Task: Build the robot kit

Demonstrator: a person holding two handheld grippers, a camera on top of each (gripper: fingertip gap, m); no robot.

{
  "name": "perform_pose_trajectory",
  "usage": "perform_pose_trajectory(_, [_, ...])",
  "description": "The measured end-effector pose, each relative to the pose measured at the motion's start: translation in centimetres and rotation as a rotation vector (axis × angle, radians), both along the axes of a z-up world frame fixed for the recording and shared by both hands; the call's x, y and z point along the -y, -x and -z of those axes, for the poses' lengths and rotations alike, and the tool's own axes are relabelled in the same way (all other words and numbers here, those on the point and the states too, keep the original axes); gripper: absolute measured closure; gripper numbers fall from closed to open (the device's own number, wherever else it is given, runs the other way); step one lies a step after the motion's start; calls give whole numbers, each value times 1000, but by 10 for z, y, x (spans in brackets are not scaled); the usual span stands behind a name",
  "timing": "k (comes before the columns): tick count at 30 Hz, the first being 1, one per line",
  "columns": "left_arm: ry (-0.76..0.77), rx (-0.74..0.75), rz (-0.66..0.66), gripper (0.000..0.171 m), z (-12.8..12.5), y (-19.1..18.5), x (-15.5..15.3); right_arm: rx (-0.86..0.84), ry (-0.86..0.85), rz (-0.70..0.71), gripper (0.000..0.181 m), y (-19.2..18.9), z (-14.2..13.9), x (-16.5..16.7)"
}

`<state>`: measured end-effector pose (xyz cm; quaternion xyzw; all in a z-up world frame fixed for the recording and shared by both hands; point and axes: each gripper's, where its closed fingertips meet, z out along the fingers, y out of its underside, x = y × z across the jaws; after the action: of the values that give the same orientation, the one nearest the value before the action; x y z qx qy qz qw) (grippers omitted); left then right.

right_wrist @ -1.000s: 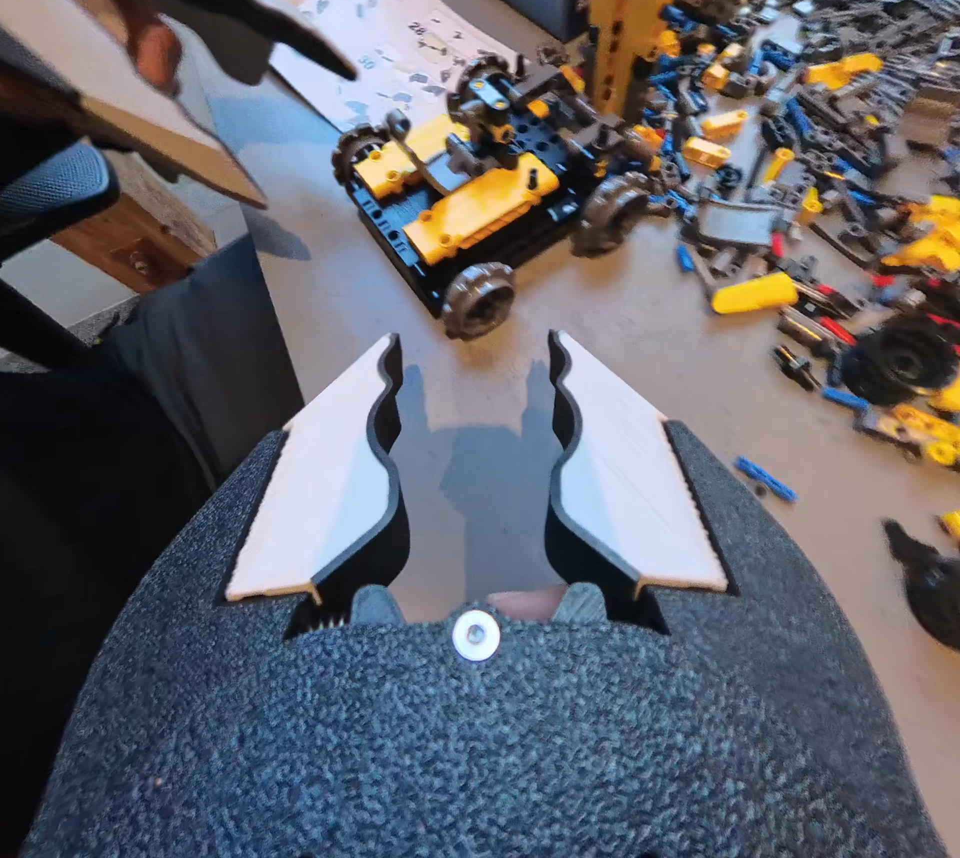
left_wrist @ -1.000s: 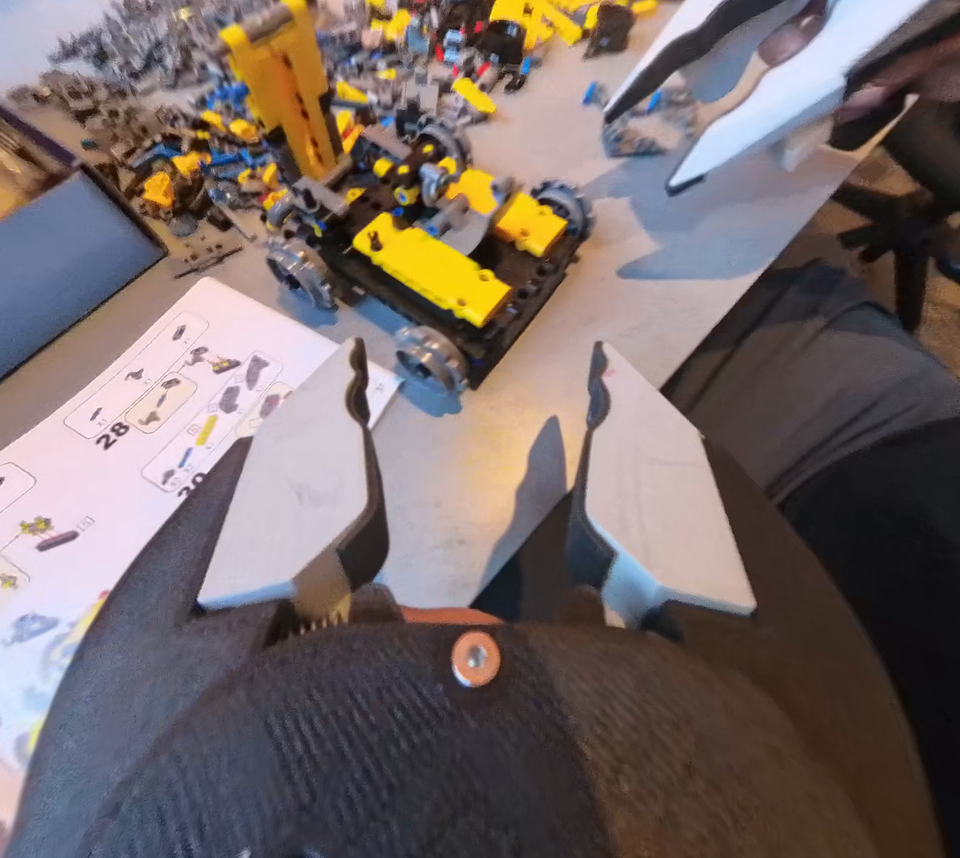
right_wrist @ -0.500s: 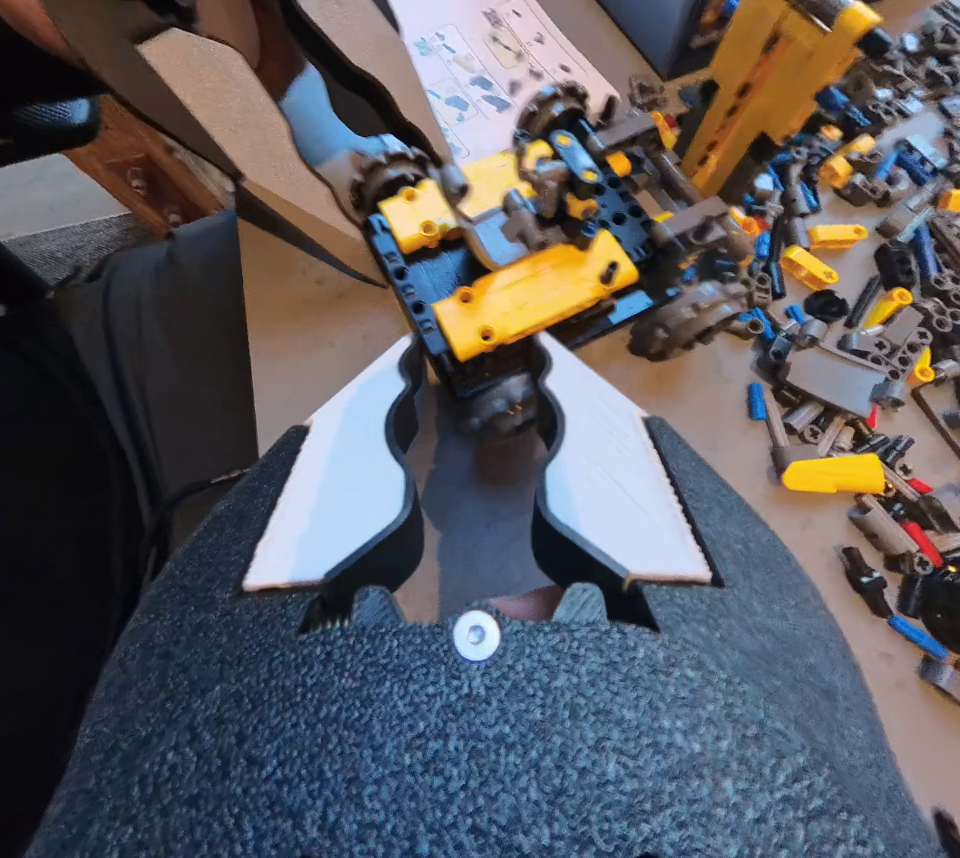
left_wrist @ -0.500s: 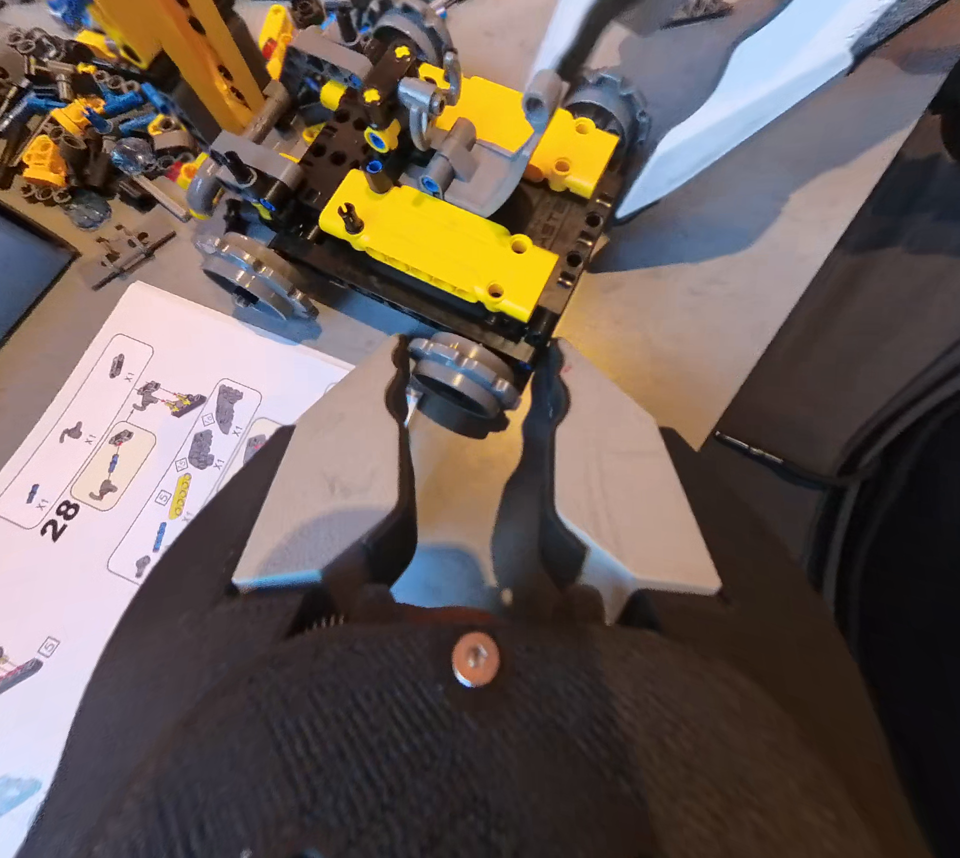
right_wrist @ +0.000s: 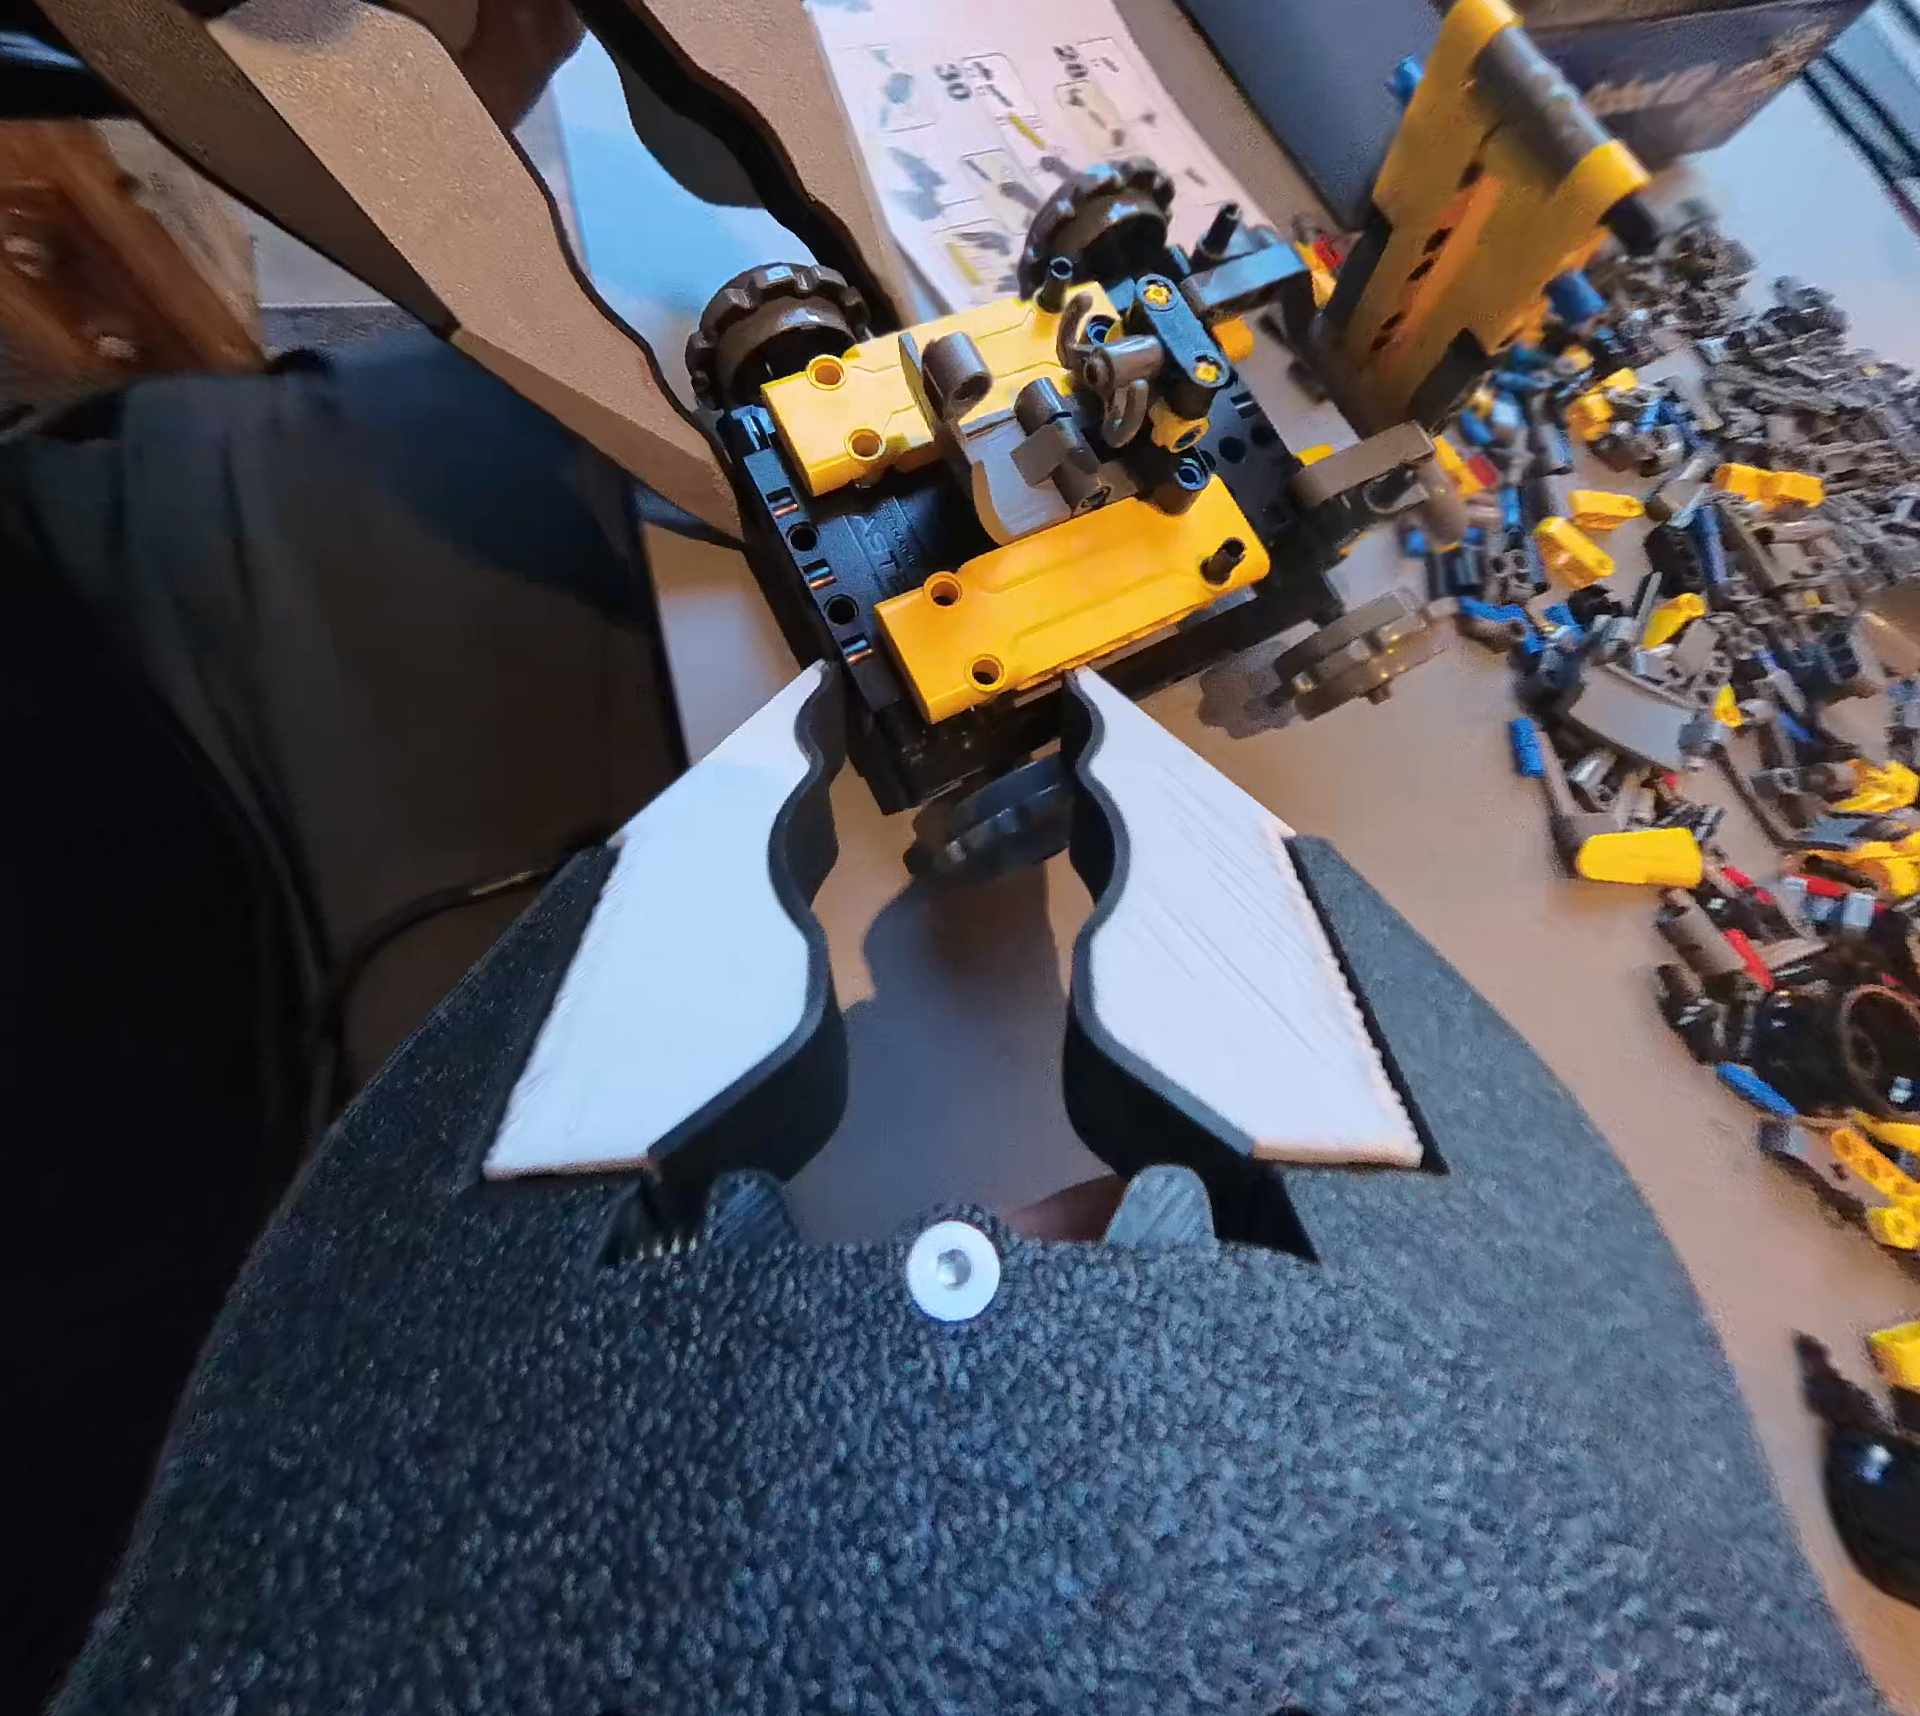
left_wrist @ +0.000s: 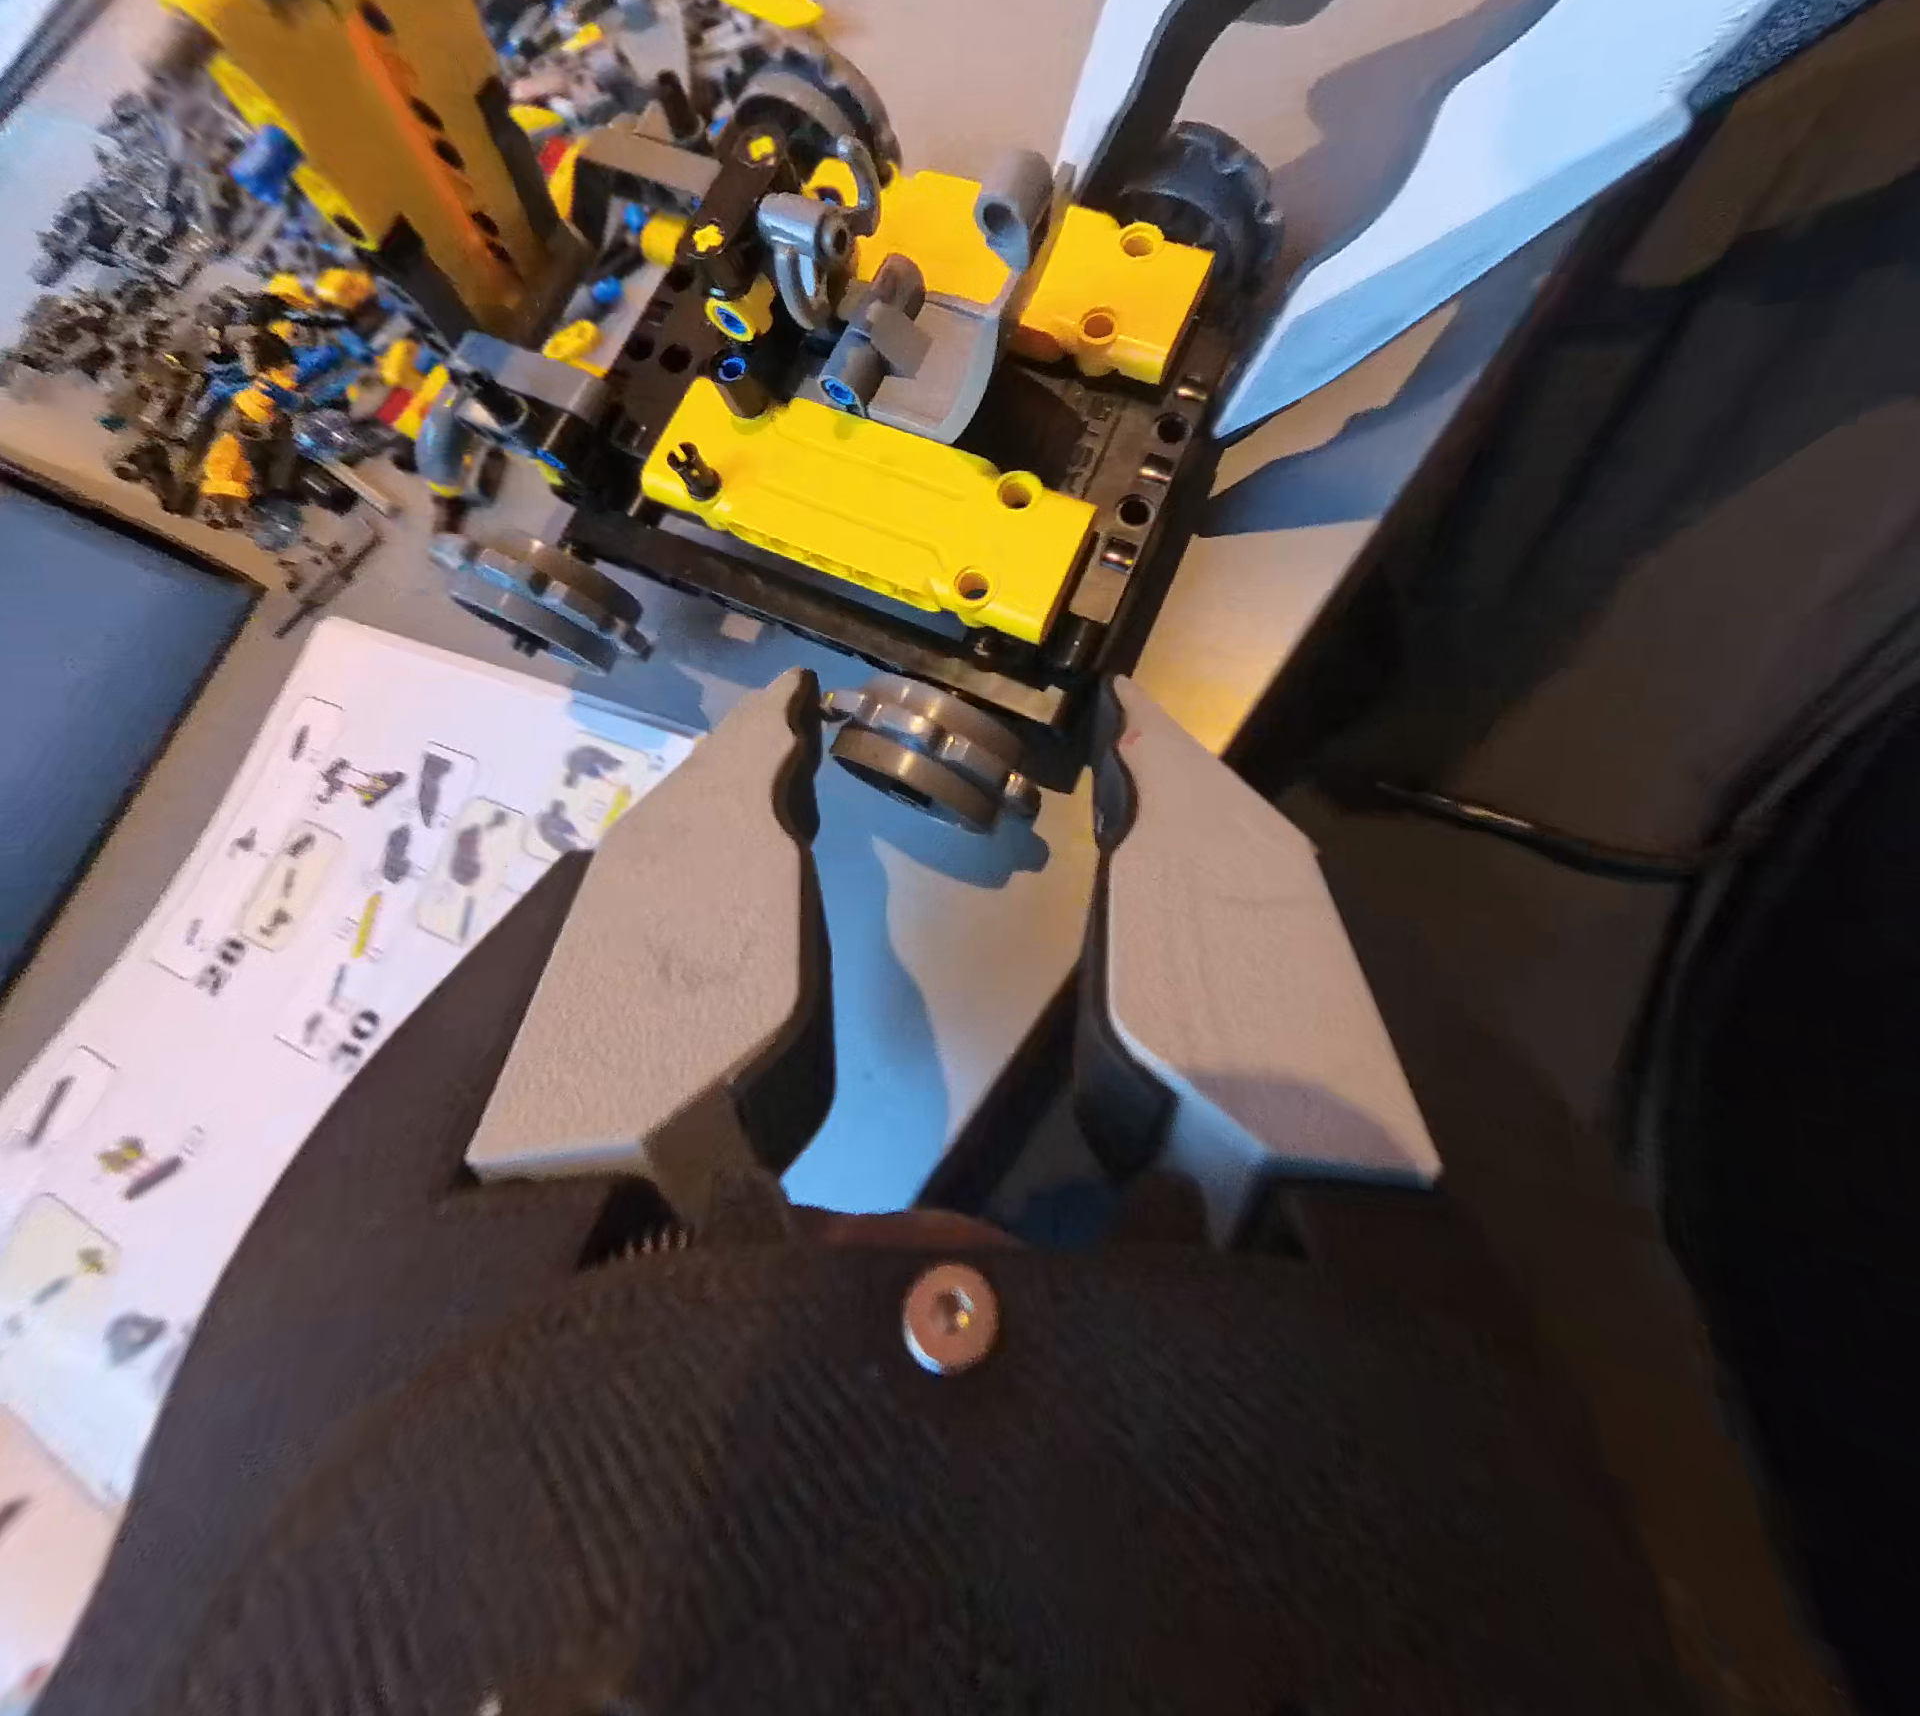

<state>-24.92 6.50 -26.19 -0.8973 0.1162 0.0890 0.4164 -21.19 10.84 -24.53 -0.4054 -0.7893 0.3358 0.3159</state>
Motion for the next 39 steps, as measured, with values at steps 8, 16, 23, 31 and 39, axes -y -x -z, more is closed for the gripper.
perform_pose_trajectory(8, [12, 180, -82, 122, -1, -10, 15, 135, 139, -120, 136, 0, -6, 3])
perform_pose_trajectory(16, [-8, 257, -102, 121, 6, -12, 12, 190, 174, -78, 163, 75, -43, -78])
perform_pose_trajectory(23, [-50, 277, -105, 122, 3, -12, 10, 306, -42, -129, 168, 130, 11, -74])
perform_pose_trajectory(31, [-110, 355, -95, 122, -4, -13, 9, 279, -220, -97, 174, 150, 23, -105])
perform_pose_trajectory(39, [-134, 395, -85, 122, -7, -13, 9, 303, -86, -258, 173, 143, 21, -71])
